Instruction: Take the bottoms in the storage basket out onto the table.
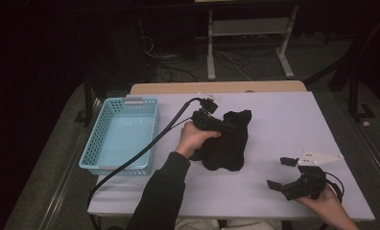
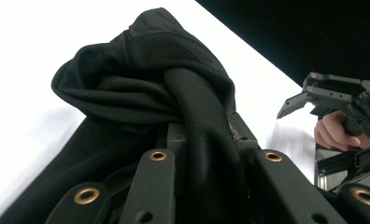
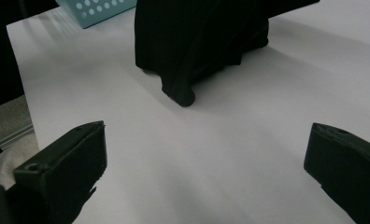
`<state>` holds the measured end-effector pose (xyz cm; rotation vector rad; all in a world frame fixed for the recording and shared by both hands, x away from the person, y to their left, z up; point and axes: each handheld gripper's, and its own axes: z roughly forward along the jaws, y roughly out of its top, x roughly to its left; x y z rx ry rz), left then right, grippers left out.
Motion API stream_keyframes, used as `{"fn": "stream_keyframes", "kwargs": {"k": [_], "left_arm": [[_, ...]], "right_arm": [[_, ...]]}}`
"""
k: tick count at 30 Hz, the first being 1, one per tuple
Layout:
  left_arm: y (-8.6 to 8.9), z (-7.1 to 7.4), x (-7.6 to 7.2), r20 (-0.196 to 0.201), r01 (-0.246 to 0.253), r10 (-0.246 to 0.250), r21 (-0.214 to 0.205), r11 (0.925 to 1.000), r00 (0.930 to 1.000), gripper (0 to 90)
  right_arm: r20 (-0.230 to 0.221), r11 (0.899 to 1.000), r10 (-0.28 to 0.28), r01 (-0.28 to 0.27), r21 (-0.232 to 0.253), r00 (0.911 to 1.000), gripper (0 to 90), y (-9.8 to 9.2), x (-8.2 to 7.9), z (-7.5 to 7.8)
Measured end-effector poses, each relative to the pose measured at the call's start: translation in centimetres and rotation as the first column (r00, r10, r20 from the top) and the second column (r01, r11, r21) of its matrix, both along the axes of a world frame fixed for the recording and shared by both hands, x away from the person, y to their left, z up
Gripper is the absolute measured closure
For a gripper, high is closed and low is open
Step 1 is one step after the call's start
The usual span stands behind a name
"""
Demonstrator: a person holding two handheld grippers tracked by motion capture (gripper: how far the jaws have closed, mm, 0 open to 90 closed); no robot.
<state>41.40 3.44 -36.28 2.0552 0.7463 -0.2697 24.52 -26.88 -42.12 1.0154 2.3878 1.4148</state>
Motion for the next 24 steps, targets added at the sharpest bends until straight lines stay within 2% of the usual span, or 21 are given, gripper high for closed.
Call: {"fn": "stream_keyframes", "kwargs": {"k": [9,14,18,19,21,23,24], "left_arm": [[-0.9,-1.3,-0.3,-0.016,0.027,-0.026,0.008,0.9996,0.9995,74.4],[-1.1,-1.6,-0.5,0.002,0.038,-0.038,0.024,0.9990,0.9993,69.8],[-1.3,-1.8,-0.6,0.004,0.044,-0.044,0.036,0.9984,0.9990,62.5],[-1.3,-1.9,-0.7,0.011,0.039,-0.040,0.042,0.9983,0.9992,53.5],[-1.3,-1.8,-0.8,0.022,0.028,-0.030,0.051,0.9983,0.9993,50.2],[-1.3,-1.7,-0.9,0.046,0.009,-0.012,0.069,0.9976,0.9988,40.0],[-1.2,-1.6,-1.0,0.047,0.003,-0.007,0.076,0.9971,0.9989,36.8]], "right_arm": [[0.004,1.000,-0.004,0.004,0.002,1.0000,0.0,-0.1,0.0,0.0],[0.004,1.000,-0.004,0.004,0.003,1.0000,0.0,-0.1,0.0,0.1],[0.004,1.000,-0.003,0.003,0.001,1.0000,0.0,-0.1,0.0,0.0],[0.003,1.000,-0.003,0.003,0.000,1.0000,0.0,-0.1,0.0,0.0],[0.003,1.000,-0.004,0.004,0.000,1.0000,0.0,-0.1,0.0,0.0],[0.003,1.000,-0.004,0.004,0.001,1.0000,0.0,-0.1,0.0,0.0],[0.003,1.000,-0.004,0.004,0.001,1.0000,0.0,-0.1,0.0,0.0]]}}
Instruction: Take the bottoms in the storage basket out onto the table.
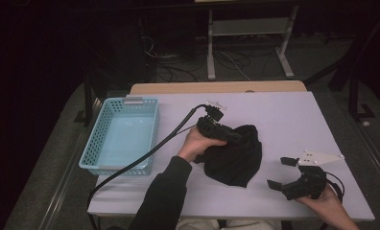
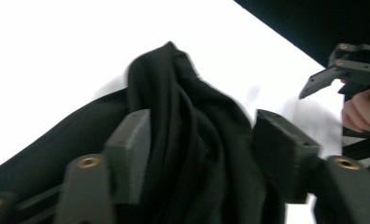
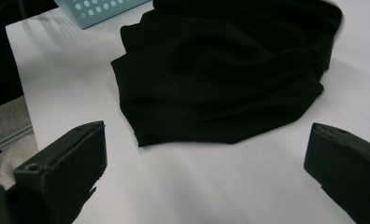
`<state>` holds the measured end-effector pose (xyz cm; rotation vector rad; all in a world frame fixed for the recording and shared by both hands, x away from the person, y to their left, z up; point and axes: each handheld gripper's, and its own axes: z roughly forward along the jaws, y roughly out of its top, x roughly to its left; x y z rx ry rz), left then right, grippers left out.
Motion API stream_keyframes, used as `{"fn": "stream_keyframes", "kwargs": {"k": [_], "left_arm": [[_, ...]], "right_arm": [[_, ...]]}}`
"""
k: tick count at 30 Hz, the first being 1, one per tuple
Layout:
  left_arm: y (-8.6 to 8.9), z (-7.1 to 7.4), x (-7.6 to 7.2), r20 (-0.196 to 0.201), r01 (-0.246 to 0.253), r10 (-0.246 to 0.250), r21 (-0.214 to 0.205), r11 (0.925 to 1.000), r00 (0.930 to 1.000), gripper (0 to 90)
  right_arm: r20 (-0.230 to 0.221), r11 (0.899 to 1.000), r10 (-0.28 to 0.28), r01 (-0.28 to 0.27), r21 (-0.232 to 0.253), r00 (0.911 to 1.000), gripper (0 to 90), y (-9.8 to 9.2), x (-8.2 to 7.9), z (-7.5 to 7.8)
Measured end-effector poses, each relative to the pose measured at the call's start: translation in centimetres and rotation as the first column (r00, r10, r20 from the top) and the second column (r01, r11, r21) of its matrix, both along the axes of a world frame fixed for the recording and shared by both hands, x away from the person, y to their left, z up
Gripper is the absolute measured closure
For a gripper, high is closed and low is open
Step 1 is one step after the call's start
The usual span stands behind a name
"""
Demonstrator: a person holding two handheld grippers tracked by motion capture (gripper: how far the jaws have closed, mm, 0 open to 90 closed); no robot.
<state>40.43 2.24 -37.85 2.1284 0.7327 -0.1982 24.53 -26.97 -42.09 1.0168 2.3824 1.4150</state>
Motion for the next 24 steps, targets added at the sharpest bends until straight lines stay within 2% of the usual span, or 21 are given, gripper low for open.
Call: {"fn": "stream_keyframes", "kwargs": {"k": [2,7,11,19,24], "left_arm": [[0.2,0.2,0.0,-0.002,-0.001,0.001,0.010,1.0000,1.0000,30.9],[0.6,0.9,-0.2,0.023,-0.008,0.007,0.021,0.9997,0.9997,12.1],[1.2,1.6,-0.4,0.033,-0.007,0.006,0.015,0.9999,0.9994,1.2],[3.1,3.3,-0.8,0.080,-0.033,0.032,0.009,0.9994,0.9962,0.0],[4.3,4.2,-1.0,0.098,-0.051,0.052,-0.012,0.9986,0.9938,0.0]], "right_arm": [[-0.001,1.000,0.000,0.000,0.000,1.0000,0.0,0.0,0.0,0.0],[0.000,1.000,0.000,0.000,0.002,1.0000,0.0,0.0,0.0,0.0],[0.002,1.000,0.001,-0.001,0.001,1.0000,0.0,0.1,0.0,0.0],[0.001,1.000,0.000,0.000,0.002,1.0000,0.0,0.1,0.0,0.0],[0.000,1.000,0.001,-0.001,0.000,1.0000,0.0,0.1,0.0,0.0]]}}
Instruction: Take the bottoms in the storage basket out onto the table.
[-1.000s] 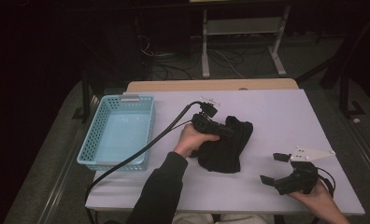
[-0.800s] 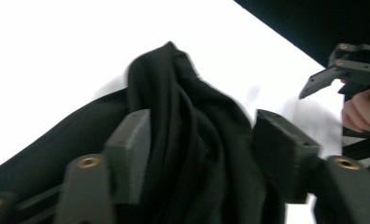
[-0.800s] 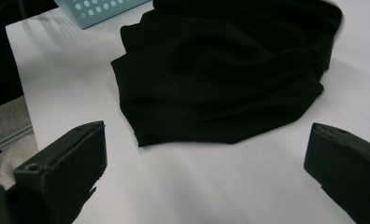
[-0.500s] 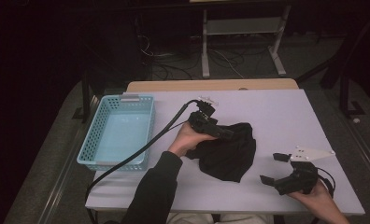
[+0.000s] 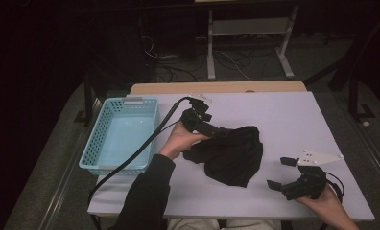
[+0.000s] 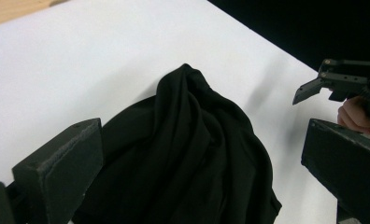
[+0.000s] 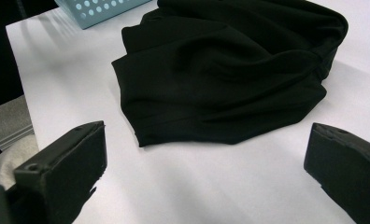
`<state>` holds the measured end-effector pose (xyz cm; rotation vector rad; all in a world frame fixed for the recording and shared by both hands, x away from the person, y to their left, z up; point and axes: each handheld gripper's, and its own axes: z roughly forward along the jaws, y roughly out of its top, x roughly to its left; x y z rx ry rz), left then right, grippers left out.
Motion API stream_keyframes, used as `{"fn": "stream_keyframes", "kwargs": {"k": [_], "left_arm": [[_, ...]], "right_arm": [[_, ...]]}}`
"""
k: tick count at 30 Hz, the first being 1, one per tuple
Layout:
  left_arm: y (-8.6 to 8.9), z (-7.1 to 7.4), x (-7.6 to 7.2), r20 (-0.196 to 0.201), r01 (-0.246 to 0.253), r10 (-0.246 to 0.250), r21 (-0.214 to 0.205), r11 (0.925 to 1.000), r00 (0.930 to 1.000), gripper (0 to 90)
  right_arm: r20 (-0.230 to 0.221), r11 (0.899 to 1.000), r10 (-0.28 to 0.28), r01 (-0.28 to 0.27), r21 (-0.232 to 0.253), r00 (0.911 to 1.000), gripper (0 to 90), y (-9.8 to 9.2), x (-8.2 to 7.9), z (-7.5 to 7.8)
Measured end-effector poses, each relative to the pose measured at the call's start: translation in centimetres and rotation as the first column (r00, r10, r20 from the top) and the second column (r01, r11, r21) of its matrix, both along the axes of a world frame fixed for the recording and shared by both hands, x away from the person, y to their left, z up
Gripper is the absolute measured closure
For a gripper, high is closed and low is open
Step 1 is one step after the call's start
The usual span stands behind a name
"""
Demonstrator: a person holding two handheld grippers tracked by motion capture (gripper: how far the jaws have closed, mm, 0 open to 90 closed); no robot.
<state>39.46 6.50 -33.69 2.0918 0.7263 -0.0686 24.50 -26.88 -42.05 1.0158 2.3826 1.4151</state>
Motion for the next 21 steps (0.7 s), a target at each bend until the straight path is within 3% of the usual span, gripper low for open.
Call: {"fn": "stream_keyframes", "kwargs": {"k": [21], "left_arm": [[4.1,1.7,-1.0,0.045,-0.073,0.073,-0.003,0.9973,0.9963,0.0]], "right_arm": [[-0.004,1.000,-0.001,0.001,-0.003,1.0000,0.0,0.0,0.0,-0.1]]}}
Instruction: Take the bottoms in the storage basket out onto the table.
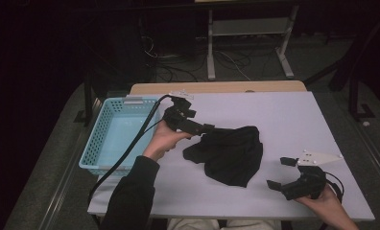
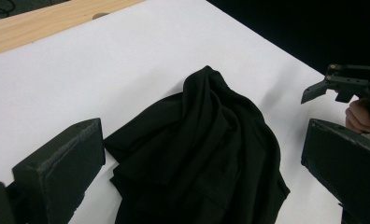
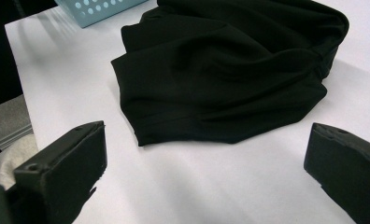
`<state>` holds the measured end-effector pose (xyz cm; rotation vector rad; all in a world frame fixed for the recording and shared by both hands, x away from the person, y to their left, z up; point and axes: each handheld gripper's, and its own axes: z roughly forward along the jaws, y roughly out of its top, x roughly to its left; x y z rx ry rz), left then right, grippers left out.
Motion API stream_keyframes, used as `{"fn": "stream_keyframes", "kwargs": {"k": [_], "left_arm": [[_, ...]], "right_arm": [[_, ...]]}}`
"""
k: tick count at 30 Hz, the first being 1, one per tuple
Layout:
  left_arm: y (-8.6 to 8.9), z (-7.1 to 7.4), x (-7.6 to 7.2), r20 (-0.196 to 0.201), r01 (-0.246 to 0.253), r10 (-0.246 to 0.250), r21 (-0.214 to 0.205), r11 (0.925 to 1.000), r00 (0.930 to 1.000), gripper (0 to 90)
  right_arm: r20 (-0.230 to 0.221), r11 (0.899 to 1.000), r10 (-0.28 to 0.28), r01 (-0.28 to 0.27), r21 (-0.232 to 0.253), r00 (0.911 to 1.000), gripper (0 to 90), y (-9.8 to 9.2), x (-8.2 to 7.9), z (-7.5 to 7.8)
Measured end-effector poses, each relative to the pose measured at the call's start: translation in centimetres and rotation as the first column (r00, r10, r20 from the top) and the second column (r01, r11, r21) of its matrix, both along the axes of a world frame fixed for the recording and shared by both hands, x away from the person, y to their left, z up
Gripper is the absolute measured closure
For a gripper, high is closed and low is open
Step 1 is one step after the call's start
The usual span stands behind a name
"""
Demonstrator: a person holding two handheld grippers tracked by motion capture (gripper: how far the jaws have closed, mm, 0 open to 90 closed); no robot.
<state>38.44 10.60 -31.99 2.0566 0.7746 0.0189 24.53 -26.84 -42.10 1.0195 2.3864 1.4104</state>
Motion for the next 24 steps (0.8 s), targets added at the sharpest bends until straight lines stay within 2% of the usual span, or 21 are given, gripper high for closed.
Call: {"fn": "stream_keyframes", "kwargs": {"k": [11,24], "left_arm": [[2.4,-0.8,-1.3,0.006,-0.017,0.017,0.011,0.9998,0.9998,0.0],[4.7,-1.0,-2.7,0.026,-0.058,0.058,-0.008,0.9983,0.9980,0.0]], "right_arm": [[0.001,1.000,0.003,-0.003,-0.003,1.0000,0.0,0.0,0.0,0.0],[-0.001,1.000,0.005,-0.005,-0.005,1.0000,0.0,0.1,0.0,-0.1]]}}
